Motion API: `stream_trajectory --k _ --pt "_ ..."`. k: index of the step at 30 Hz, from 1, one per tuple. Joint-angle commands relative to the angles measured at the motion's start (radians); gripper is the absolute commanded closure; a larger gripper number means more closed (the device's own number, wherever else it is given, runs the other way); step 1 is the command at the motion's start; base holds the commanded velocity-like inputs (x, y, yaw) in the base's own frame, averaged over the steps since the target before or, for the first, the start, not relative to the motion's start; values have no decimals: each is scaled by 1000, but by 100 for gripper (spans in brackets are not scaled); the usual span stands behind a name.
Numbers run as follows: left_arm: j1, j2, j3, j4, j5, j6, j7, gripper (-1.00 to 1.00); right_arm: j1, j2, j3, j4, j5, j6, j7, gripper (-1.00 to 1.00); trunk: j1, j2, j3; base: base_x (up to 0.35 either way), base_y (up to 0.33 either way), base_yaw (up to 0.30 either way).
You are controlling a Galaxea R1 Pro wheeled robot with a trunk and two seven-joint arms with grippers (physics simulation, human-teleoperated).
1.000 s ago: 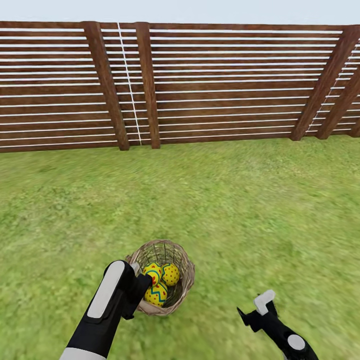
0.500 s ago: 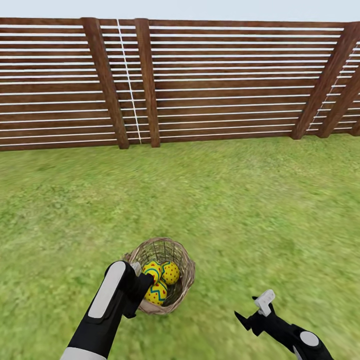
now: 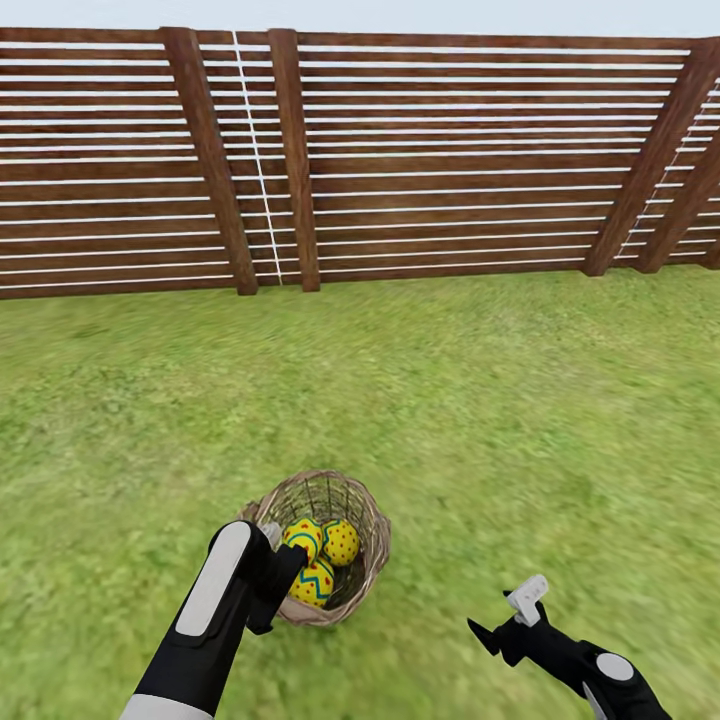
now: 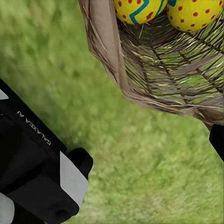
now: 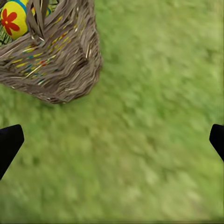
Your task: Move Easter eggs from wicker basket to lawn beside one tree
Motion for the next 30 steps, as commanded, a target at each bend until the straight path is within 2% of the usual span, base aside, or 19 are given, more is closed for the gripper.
stream_trajectory --k 1,8,11,14,15,18,19,23,24,25,27,30 --pt "-1 0 0 -1 2 10 5 -100 0 0 0 -2 7 6 2 -100 4 -8 -4 0 0 0" --pt "0 0 2 -8 4 3 4 -100 0 0 0 3 8 7 1 -100 31 -57 -26 0 0 0" --pt "0 0 3 -10 10 -37 -19 -100 0 0 0 7 9 7 -2 -100 42 -78 -35 0 0 0" --pt "0 0 6 -2 46 -65 -69 -100 0 1 0 8 8 7 -4 -100 54 -99 -45 0 0 0" --pt "0 0 7 1 69 -86 -81 -100 0 1 0 8 8 6 -4 -100 58 -106 -48 0 0 0" --pt "0 0 7 3 82 -130 -87 -100 0 1 0 8 8 7 -4 -100 69 -127 -57 0 0 0" --pt "0 0 7 4 86 -163 -82 -100 0 1 0 9 8 7 -4 -100 73 -134 -60 0 0 0" --pt "0 0 7 4 89 -198 -56 -100 0 2 1 9 8 6 -4 -100 81 -148 -67 0 0 0" --pt "0 0 8 4 90 -206 -35 -100 0 2 2 9 8 6 -5 -100 81 -148 -67 0 0 0" --pt "0 0 8 -2 97 -229 21 -100 0 3 2 10 9 6 -6 -100 81 -148 -67 0 0 0" --pt "0 0 8 -10 108 -258 66 -100 0 3 3 12 9 7 -8 -100 84 -155 -70 0 0 0" --pt "0 0 7 -13 113 -271 85 -100 0 4 3 12 9 6 -9 -100 96 -176 -79 0 0 0"
